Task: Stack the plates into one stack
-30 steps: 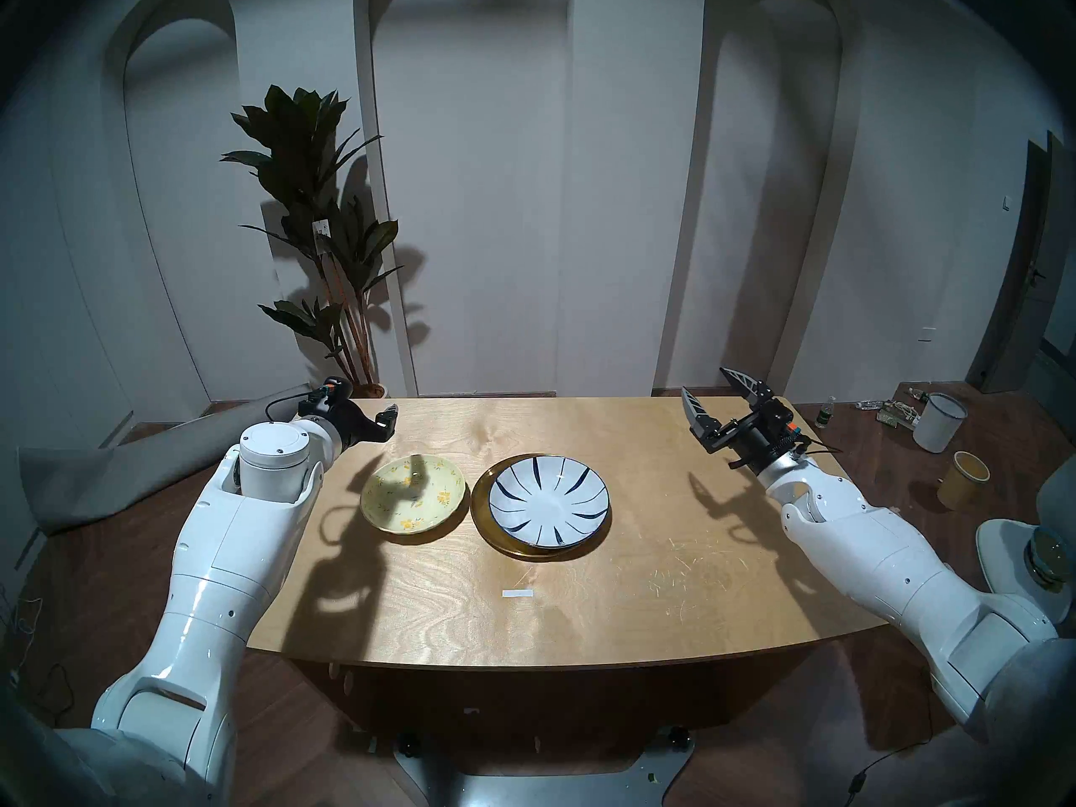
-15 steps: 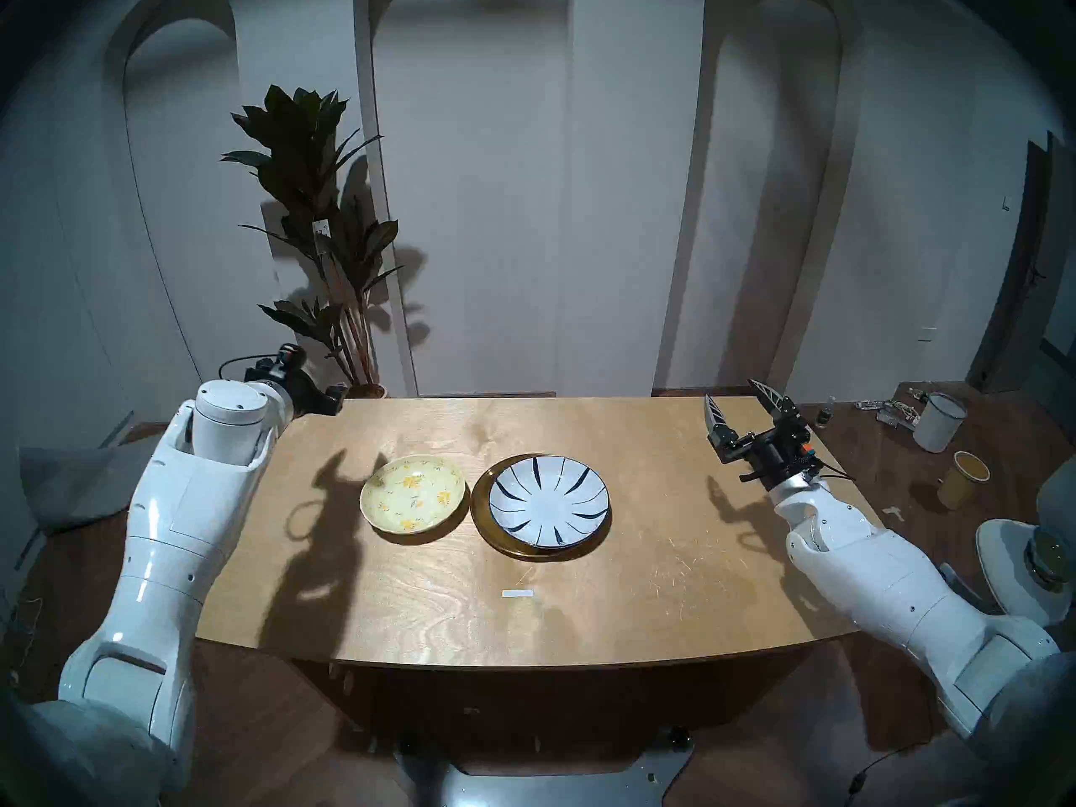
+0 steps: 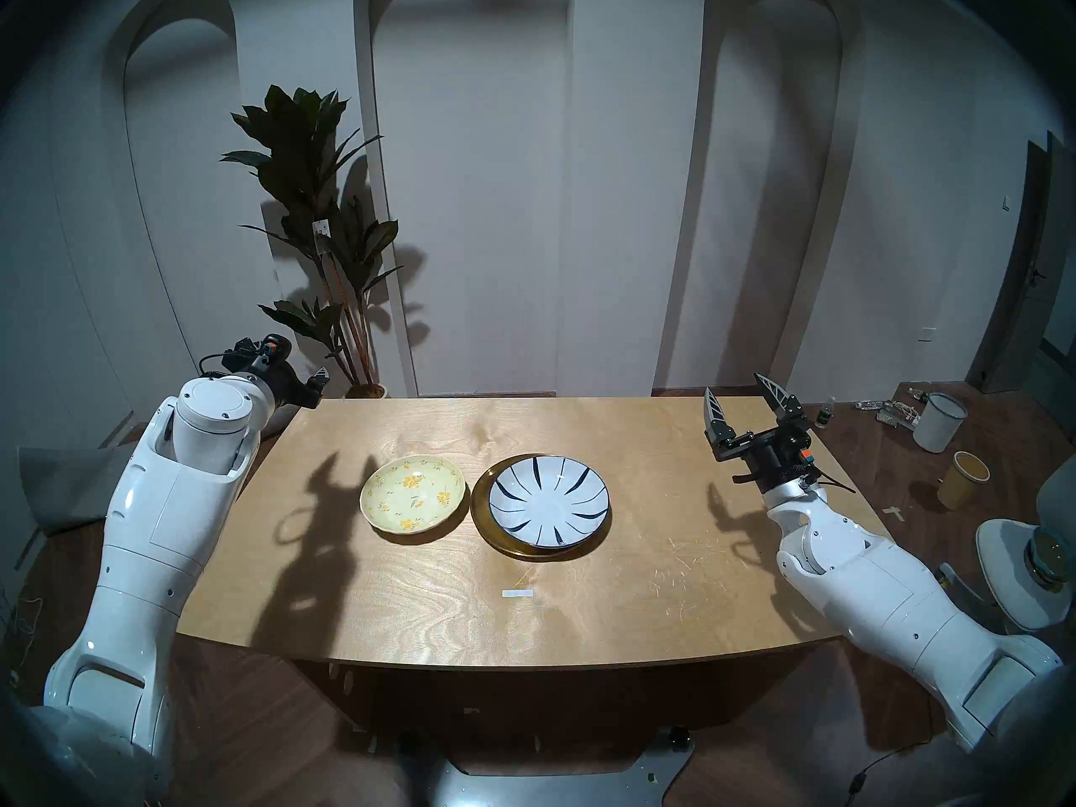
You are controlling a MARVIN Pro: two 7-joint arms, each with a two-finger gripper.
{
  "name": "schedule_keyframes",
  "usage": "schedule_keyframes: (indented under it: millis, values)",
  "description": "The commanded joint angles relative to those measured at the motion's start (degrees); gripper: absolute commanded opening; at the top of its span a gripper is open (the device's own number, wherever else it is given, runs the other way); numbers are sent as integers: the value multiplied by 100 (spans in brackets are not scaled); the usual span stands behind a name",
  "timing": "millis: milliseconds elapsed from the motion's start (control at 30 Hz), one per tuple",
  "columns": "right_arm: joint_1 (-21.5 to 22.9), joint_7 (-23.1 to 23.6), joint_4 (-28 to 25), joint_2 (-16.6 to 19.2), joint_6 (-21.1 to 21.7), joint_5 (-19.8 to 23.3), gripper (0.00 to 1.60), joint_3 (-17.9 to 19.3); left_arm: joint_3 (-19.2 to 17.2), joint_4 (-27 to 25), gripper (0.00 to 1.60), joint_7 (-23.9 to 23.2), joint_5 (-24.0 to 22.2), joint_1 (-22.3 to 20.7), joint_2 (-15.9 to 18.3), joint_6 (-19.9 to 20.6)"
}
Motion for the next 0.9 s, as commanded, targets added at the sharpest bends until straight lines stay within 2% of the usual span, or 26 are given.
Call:
schedule_keyframes:
  millis: [0, 67, 100, 200, 233, 367, 533, 867]
  values:
    - [-103, -433, -401, 71, 224, -287, 160, 101, 408, -173, 160, 557, 779, 198, 220, -701]
    - [-123, -502, -439, 76, 266, -336, 160, 105, 494, -155, 160, 642, 986, 221, 365, -865]
    - [-700, -632, -630, 383, 86, -349, 160, 129, 493, -51, 160, 658, 1074, 216, 456, -1084]
    - [-761, -624, -357, 454, 95, -323, 160, -84, 469, -26, 160, 666, 1139, 167, 508, -1068]
    - [-798, -680, -204, 468, 135, -332, 160, -209, 426, 36, 160, 642, 1226, 95, 642, -1135]
    - [-878, -785, -77, 572, 92, -335, 160, -409, 300, 141, 160, 594, 1219, -38, 734, -1097]
    - [-1302, -951, -208, 704, -74, -384, 160, -409, 43, 154, 160, 165, 741, -415, 531, -670]
    - [-1389, -1119, -306, 753, -206, -448, 160, -403, -256, 120, 160, -566, 1, -857, 419, 66]
